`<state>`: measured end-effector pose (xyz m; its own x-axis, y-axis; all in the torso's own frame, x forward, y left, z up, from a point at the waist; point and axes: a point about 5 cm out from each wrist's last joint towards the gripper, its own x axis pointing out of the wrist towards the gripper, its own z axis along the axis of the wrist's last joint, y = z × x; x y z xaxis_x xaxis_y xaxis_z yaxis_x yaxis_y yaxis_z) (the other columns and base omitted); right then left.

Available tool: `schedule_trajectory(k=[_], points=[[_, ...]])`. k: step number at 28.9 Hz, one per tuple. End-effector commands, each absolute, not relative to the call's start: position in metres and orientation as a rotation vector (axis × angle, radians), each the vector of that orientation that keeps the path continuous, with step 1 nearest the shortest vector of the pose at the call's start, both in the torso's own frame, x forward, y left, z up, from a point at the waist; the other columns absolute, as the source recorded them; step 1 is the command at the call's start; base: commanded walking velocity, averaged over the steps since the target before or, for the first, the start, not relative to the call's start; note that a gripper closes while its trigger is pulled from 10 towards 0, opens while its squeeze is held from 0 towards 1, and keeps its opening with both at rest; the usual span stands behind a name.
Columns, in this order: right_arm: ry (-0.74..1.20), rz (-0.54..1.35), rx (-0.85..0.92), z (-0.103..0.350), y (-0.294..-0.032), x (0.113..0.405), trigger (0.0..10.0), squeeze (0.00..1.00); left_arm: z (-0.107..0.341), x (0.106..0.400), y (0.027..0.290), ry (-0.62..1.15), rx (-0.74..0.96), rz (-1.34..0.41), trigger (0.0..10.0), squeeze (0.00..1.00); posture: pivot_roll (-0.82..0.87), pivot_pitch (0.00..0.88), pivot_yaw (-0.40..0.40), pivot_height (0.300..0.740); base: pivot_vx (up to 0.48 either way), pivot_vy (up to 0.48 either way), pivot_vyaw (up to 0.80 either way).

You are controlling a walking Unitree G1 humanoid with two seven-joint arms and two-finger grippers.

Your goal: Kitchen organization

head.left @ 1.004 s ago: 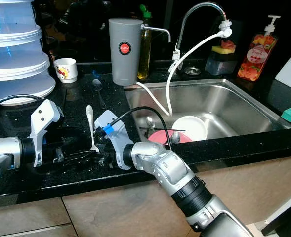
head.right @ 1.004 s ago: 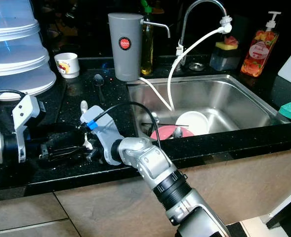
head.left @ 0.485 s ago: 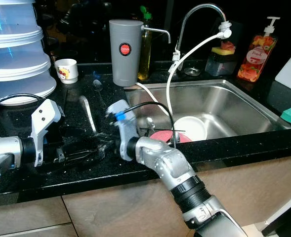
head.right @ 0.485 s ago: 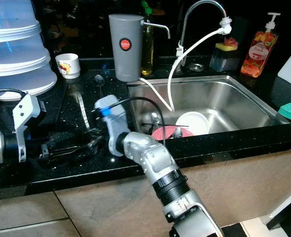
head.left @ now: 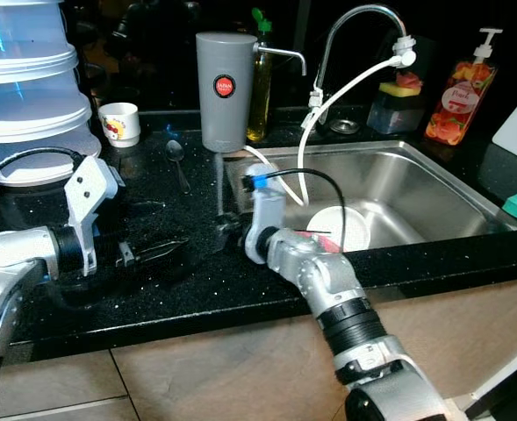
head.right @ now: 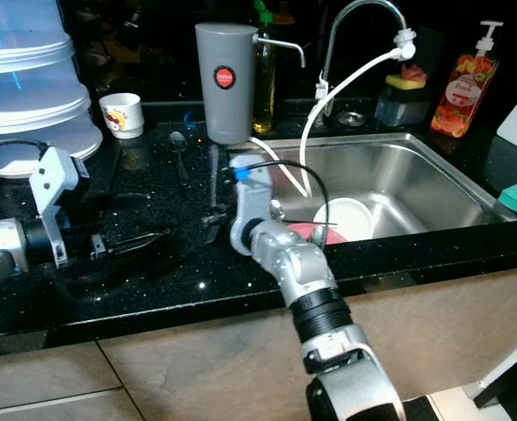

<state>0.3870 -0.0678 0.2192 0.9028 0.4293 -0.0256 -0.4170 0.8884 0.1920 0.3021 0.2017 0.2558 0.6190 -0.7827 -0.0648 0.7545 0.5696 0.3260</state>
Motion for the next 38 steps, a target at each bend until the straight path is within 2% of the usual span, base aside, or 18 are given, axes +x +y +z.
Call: schedule_trajectory(k=[1, 2, 3, 4, 6, 9, 11, 12, 13, 19, 21, 22, 23, 24, 25, 38], points=[[-0.056, 0.292, 0.195, 0.236, -0.098, 0.396, 0.0, 0.00, 0.252, 0.310, 0.193, -0.112, 0.308, -0.861, 10.0, 0.00, 0.06, 0.040, -0.024, 0.740, 0.000, 0.000, 0.00], [-0.127, 0.213, 0.191, 0.247, -0.118, 0.399, 0.0, 0.00, 0.249, 0.316, 0.184, -0.130, 0.294, -0.843, 10.0, 0.00, 0.06, 0.044, -0.021, 0.740, 0.000, 0.000, 0.00], [-0.127, 0.213, 0.191, 0.247, -0.118, 0.399, 0.0, 0.00, 0.249, 0.316, 0.184, -0.130, 0.294, -0.843, 10.0, 0.00, 0.06, 0.044, -0.021, 0.740, 0.000, 0.000, 0.00], [-0.170, 0.157, 0.171, 0.253, -0.131, 0.400, 0.0, 0.00, 0.247, 0.320, 0.176, -0.141, 0.298, -0.842, 10.0, 0.00, 0.06, 0.044, -0.021, 0.740, 0.000, 0.000, 0.00], [-0.196, 0.127, 0.155, 0.257, -0.139, 0.400, 0.0, 0.00, 0.244, 0.323, 0.170, -0.139, 0.308, -0.838, 10.0, 0.00, 0.05, 0.045, -0.017, 0.740, 0.000, 0.000, 0.00], [-0.245, 0.099, -0.042, 0.259, -0.152, 0.401, 0.0, 0.00, 0.228, 0.340, 0.152, -0.049, 0.291, -0.822, 10.0, 0.00, 0.05, 0.047, -0.011, 0.740, 0.000, 0.000, 0.00], [-0.245, 0.099, -0.042, 0.259, -0.152, 0.401, 0.0, 0.00, 0.228, 0.340, 0.152, -0.049, 0.291, -0.822, 10.0, 0.00, 0.05, 0.047, -0.011, 0.740, 0.000, 0.000, 0.00], [-0.247, 0.106, -0.087, 0.257, -0.153, 0.401, 1.0, 0.00, 0.225, 0.343, 0.147, -0.031, 0.270, -0.832, 10.0, 0.00, 0.06, 0.048, -0.004, 0.740, 0.000, 0.000, 0.00], [-0.242, 0.129, -0.131, 0.250, -0.151, 0.402, 1.3, 0.00, 0.222, 0.347, 0.139, -0.020, 0.262, -0.853, 10.0, 0.00, 0.06, 0.049, 0.000, 0.740, 0.000, 0.000, 0.00], [-0.231, 0.188, -0.199, 0.233, -0.143, 0.402, 1.5, 0.00, 0.219, 0.356, 0.127, -0.004, 0.295, -0.853, 10.0, 0.00, 0.06, 0.049, 0.003, 0.740, 0.000, 0.000, 0.00], [-0.221, 0.207, -0.213, 0.226, -0.140, 0.402, 2.2, 0.00, 0.220, 0.360, 0.126, -0.005, 0.316, -0.836, 10.0, 0.00, 0.07, 0.052, 0.005, 0.740, 0.000, 0.000, 0.00], [-0.221, 0.207, -0.213, 0.226, -0.140, 0.402, 2.2, 0.00, 0.220, 0.360, 0.126, -0.005, 0.316, -0.836, 10.0, 0.00, 0.07, 0.052, 0.005, 0.740, 0.000, 0.000, 0.00], [-0.210, 0.223, -0.216, 0.222, -0.139, 0.402, 3.4, 0.00, 0.221, 0.361, 0.125, -0.007, 0.320, -0.837, 10.0, 0.00, 0.07, 0.052, 0.005, 0.740, 0.000, 0.000, 0.00], [-0.187, 0.240, -0.230, 0.217, -0.137, 0.402, 7.4, 0.00, 0.221, 0.361, 0.124, -0.012, 0.325, -0.854, 10.0, 0.00, 0.07, 0.052, 0.006, 0.740, 0.000, 0.000, 0.00], [-0.174, 0.256, -0.234, 0.213, -0.136, 0.402, 10.0, 0.00, 0.222, 0.360, 0.121, -0.018, 0.332, -0.882, 10.0, 0.00, 0.07, 0.052, 0.006, 0.740, 0.000, 0.000, 0.00], [-0.118, 0.280, -0.234, 0.197, -0.136, 0.403, 10.0, 0.00, 0.220, 0.349, 0.114, 0.017, 0.365, -1.087, 10.0, 0.00, 0.07, 0.050, 0.007, 0.740, 0.000, 0.000, 0.00]])
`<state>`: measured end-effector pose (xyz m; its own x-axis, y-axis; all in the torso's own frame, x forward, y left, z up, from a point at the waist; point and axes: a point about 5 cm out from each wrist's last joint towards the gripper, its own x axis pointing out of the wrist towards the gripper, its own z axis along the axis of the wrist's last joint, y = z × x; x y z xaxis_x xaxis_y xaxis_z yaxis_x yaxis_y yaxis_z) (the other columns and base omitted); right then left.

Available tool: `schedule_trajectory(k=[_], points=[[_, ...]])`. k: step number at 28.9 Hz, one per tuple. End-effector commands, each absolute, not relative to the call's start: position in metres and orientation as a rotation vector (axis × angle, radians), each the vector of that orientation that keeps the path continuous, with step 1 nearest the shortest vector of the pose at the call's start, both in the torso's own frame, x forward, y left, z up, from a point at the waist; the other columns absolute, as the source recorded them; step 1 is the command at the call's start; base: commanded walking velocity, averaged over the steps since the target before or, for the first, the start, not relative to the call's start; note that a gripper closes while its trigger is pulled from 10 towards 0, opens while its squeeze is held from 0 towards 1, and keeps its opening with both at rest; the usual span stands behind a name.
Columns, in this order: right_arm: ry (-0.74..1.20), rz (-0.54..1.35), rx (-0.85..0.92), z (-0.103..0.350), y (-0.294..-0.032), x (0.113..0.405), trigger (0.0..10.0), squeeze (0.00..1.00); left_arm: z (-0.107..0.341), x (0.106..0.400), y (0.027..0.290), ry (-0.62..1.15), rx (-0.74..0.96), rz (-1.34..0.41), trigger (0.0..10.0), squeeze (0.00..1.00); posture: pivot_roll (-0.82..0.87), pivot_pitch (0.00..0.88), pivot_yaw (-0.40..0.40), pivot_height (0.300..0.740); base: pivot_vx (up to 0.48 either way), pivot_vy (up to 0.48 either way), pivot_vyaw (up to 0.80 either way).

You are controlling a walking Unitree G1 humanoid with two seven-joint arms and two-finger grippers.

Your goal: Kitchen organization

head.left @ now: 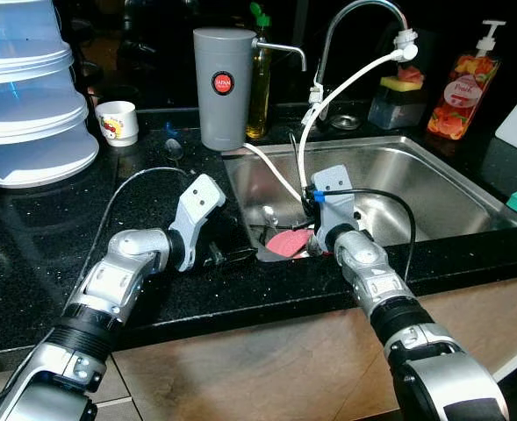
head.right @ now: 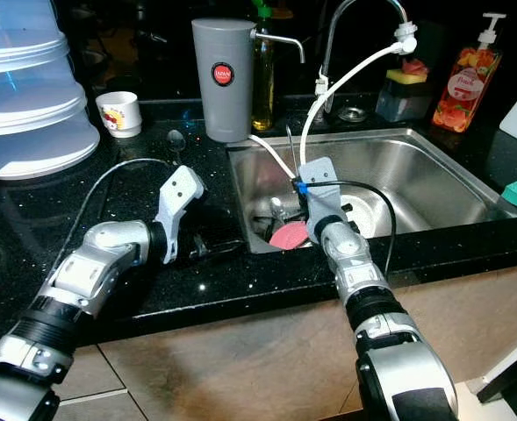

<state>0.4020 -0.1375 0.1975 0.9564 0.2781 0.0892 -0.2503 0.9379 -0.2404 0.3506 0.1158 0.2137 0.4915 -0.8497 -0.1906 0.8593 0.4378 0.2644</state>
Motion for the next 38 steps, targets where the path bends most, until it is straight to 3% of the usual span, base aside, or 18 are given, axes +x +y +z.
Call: schedule_trajectory(k=[1, 3, 4, 6, 10, 11, 15, 20, 21, 22, 23, 24, 26, 31, 38], points=[[-0.114, 0.282, -0.233, 0.197, -0.136, 0.403, 10.0, 0.00, 0.220, 0.349, 0.114, 0.014, 0.363, -1.096, 10.0, 0.00, 0.07, 0.050, 0.007, 0.740, 0.000, 0.000, 0.00], [-0.114, 0.282, -0.233, 0.197, -0.136, 0.403, 10.0, 0.00, 0.220, 0.349, 0.114, 0.014, 0.363, -1.096, 10.0, 0.00, 0.07, 0.050, 0.007, 0.740, 0.000, 0.000, 0.00], [-0.098, 0.293, -0.219, 0.194, -0.135, 0.403, 10.0, 0.95, 0.222, 0.349, 0.114, 0.012, 0.369, -1.098, 10.0, 0.00, 0.07, 0.049, 0.005, 0.740, 0.000, 0.000, 0.00], [-0.091, 0.299, -0.208, 0.193, -0.134, 0.403, 10.0, 1.00, 0.222, 0.349, 0.115, 0.013, 0.374, -1.095, 10.0, 0.00, 0.07, 0.049, 0.005, 0.740, 0.000, 0.000, 0.00], [-0.099, 0.274, -0.217, 0.194, -0.135, 0.404, 10.0, 1.00, 0.224, 0.351, 0.119, 0.007, 0.387, -1.073, 10.0, 0.00, 0.07, 0.047, 0.004, 0.740, 0.000, 0.000, 0.00], [-0.104, 0.257, -0.222, 0.194, -0.136, 0.404, 10.0, 0.00, 0.225, 0.352, 0.121, 0.003, 0.393, -1.060, 10.0, 0.00, 0.07, 0.046, 0.001, 0.740, 0.000, 0.000, 0.00], [-0.137, 0.212, -0.201, 0.200, -0.140, 0.405, 10.0, 0.00, 0.228, 0.367, 0.132, 0.002, 0.421, -0.873, 10.0, 0.00, 0.08, 0.047, -0.002, 0.740, 0.000, 0.000, 0.00], [-0.235, 0.265, -0.035, 0.219, -0.128, 0.404, 10.0, 0.00, 0.247, 0.399, 0.169, 0.017, 0.377, -0.447, 10.0, 0.00, 0.08, 0.050, -0.007, 0.740, 0.000, 0.000, 0.00], [-0.235, 0.265, -0.035, 0.219, -0.128, 0.404, 10.0, 0.00, 0.247, 0.399, 0.169, 0.017, 0.377, -0.447, 10.0, 0.00, 0.08, 0.050, -0.007, 0.740, 0.000, 0.000, 0.00], [-0.246, 0.321, 0.002, 0.221, -0.119, 0.402, 10.0, 0.00, 0.253, 0.404, 0.178, 0.013, 0.333, -0.361, 10.0, 0.30, 0.08, 0.052, -0.008, 0.740, 0.000, 0.000, 0.00], [-0.246, 0.321, 0.002, 0.221, -0.119, 0.402, 10.0, 0.00, 0.253, 0.404, 0.178, 0.013, 0.333, -0.361, 10.0, 0.30, 0.08, 0.052, -0.008, 0.740, 0.000, 0.000, 0.00], [-0.258, 0.392, 0.024, 0.222, -0.106, 0.399, 10.0, 0.00, 0.259, 0.408, 0.189, 0.011, 0.300, -0.272, 10.0, 1.00, 0.08, 0.056, -0.005, 0.740, 0.000, 0.000, 0.00], [-0.285, 0.524, 0.040, 0.222, -0.082, 0.387, 10.0, 0.00, 0.264, 0.413, 0.208, 0.028, 0.256, -0.140, 10.0, 1.00, 0.08, 0.061, 0.002, 0.740, 0.000, 0.000, 0.00], [-0.318, 0.591, 0.060, 0.222, -0.061, 0.371, 10.0, 0.00, 0.262, 0.413, 0.233, 0.078, 0.248, 0.011, 10.0, 1.00, 0.06, 0.076, 0.011, 0.740, 0.000, 0.000, 0.00], [-0.321, 0.610, 0.090, 0.218, -0.056, 0.362, 10.0, 0.00, 0.258, 0.411, 0.255, 0.108, 0.246, 0.139, 10.0, 1.00, 0.06, 0.096, 0.011, 0.740, 0.000, 0.000, 0.00]])
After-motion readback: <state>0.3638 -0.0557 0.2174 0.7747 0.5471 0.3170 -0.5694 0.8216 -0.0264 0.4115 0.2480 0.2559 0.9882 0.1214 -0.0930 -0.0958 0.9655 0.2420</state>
